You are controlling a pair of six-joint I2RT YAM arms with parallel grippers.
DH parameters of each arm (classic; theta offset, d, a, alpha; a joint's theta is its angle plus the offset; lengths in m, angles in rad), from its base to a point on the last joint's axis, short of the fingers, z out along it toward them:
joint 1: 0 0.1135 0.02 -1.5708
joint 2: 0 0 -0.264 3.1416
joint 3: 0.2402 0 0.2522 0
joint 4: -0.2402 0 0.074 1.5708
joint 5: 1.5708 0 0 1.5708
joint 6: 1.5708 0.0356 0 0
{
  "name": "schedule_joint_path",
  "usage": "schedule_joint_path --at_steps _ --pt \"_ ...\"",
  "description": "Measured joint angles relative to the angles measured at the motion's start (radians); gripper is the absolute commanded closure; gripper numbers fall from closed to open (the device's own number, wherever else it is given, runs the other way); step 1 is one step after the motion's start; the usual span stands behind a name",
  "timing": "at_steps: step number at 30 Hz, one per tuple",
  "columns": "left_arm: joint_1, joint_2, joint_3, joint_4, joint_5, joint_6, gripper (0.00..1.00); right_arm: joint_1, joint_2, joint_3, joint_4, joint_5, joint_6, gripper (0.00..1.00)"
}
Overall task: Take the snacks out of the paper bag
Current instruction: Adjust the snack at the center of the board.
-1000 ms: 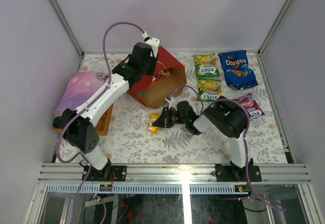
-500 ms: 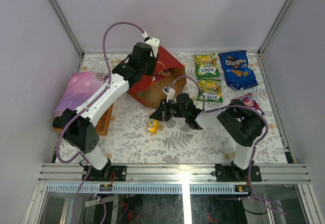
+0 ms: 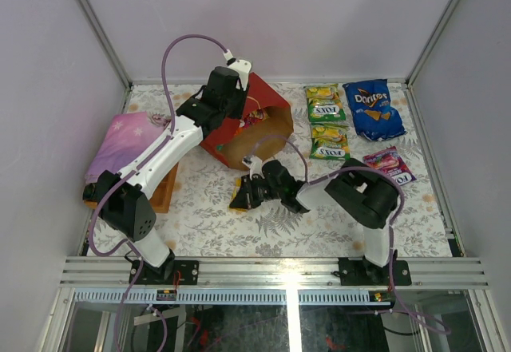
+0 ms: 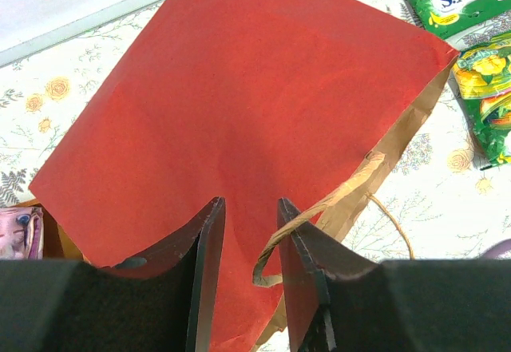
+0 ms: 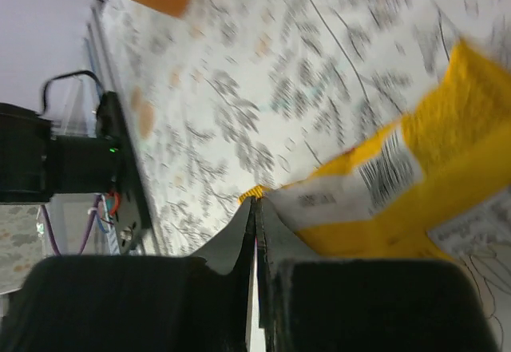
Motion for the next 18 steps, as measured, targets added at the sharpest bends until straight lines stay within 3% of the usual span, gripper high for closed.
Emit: schedule_joint_path --at_steps 4,17,18 --pt "0.000 0.000 0.000 0.000 0.000 0.000 0.68 0.005 0.068 -0.002 -0.066 0.000 0.017 1.00" --pt "0.000 0.000 0.000 0.000 0.000 0.000 0.67 0.005 0.049 0.083 -0.179 0.006 0.001 1.00" --pt "0.000 0.000 0.000 0.000 0.000 0.000 0.67 0.005 0.028 0.083 -0.193 0.007 -0.007 0.96"
